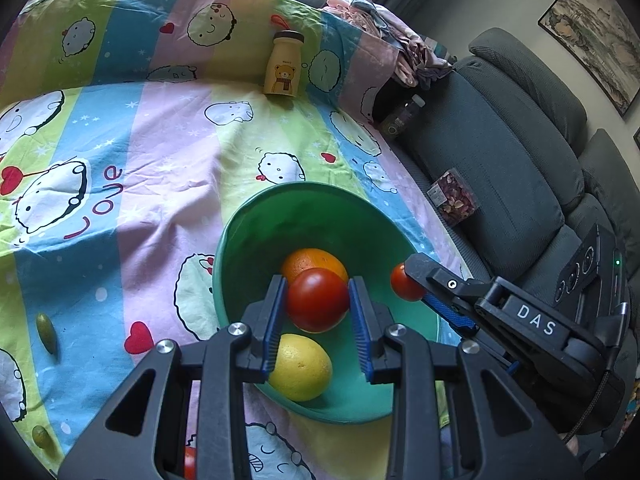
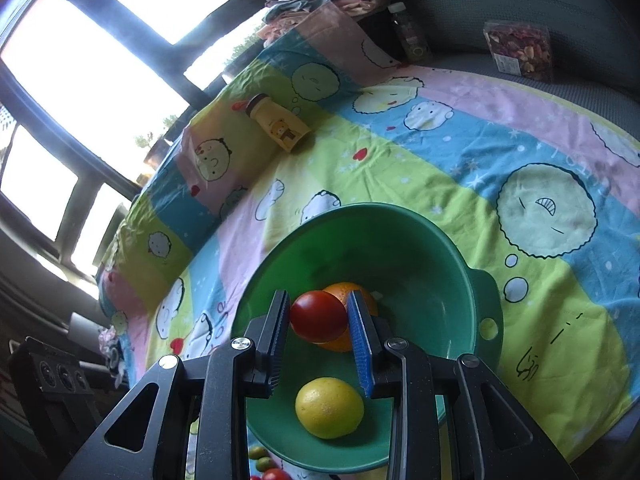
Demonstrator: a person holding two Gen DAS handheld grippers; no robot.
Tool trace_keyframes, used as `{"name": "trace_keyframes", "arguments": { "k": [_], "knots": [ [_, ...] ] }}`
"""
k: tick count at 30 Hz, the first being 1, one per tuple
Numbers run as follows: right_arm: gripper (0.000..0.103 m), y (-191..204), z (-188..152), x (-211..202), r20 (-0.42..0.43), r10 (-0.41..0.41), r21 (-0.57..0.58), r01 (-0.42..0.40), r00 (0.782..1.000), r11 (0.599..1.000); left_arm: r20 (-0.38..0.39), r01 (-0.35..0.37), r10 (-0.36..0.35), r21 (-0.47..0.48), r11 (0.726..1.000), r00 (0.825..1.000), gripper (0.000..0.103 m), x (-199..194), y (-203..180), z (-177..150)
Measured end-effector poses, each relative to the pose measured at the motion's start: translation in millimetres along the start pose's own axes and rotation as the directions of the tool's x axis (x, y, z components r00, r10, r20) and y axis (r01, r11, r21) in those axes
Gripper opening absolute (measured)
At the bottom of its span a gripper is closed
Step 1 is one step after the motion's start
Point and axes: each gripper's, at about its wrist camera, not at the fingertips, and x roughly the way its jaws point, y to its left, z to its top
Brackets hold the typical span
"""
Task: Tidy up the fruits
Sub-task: 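Lower the tomato into the basin and open the right tool, then move the open right tool over a small green olive-like fruit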
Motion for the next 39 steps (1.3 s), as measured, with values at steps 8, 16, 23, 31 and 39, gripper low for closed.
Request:
{"name": "trace_keyframes", "arguments": {
  "k": [8,16,23,31,39],
  "knots": [
    [0.032,-6.9,1.4,5.7,-0.023,-0.024,0.015,0.025,0.999,1.000,-0.034,-0.010,0.011,0.024,1.000,0.999,0.031,15.4,-5.0,-2.5],
    [0.032,-9.0,1.2,8.3,-0.037,-0.046,0.016,0.046,0.998,0.999,-0.049,-0.027,0.029,0.038,0.999,0.998,0.031,22.1,-7.1,-4.4],
    [0.032,-11.9,1.5,9.1,-0.047,-0.047,0.029,0.049,0.998,0.998,-0.064,-0.037,0.040,0.042,0.998,0.997,0.031,27.3,-8.6,-8.0],
    [0.032,-14.4,2.6,8.9,-0.044,-0.063,0.040,0.064,0.997,0.997,-0.068,-0.036,0.037,0.017,0.999,0.997,0.033,26.2,-5.8,-8.3],
    [0.052,-10.4,2.9,3.0,-0.014,-0.027,0.025,0.028,1.000,0.999,-0.012,-0.030,0.030,0.007,1.000,0.999,0.053,1.8,-4.7,-7.2]
  ]
}}
